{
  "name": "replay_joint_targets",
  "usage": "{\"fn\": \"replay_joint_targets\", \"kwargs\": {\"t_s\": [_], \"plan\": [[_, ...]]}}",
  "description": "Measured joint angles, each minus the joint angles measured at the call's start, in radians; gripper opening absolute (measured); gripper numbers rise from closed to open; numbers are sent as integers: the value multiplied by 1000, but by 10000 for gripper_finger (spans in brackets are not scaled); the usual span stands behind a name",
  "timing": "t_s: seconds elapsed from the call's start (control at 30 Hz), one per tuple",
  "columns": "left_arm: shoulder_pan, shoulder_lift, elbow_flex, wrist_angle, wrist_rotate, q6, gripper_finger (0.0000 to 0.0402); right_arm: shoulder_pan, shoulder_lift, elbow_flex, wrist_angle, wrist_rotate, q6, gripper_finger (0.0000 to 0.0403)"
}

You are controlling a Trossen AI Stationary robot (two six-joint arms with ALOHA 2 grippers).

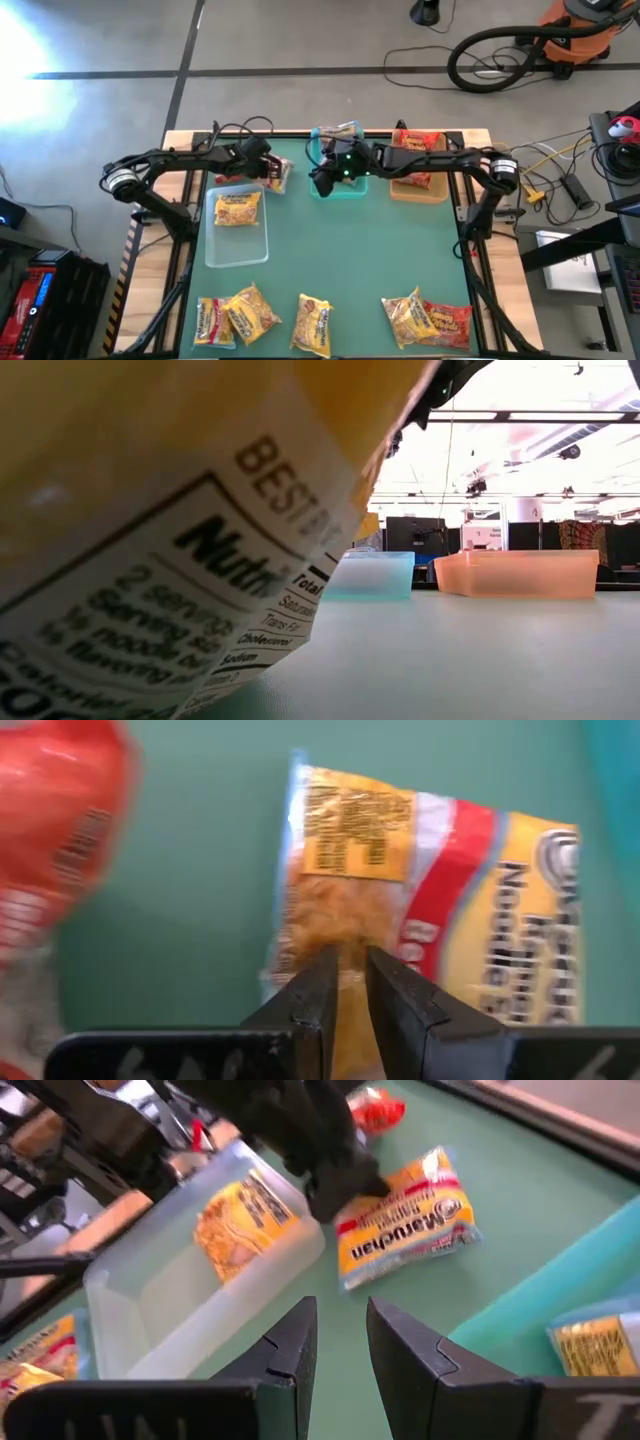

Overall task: Sort Maruchan noodles
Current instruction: Put the top blue noodle pack into the blue bin

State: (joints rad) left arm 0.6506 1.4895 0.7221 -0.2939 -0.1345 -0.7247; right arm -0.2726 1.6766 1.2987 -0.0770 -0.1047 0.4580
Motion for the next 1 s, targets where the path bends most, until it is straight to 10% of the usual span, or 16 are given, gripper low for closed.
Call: {"fn": "replay_joint_targets", "kwargs": {"t_s": [0.23,0.57,1.0], "plan": [[-6,-2,27,18,94,34,39,2,72,0,4,-9,60,79],[-6,-3,67,-8,-56,36,39,3,160,0,125,-61,362,79],[-24,33,48,-68,-50,-11,39,4,171,2,165,-53,356,79]]}}
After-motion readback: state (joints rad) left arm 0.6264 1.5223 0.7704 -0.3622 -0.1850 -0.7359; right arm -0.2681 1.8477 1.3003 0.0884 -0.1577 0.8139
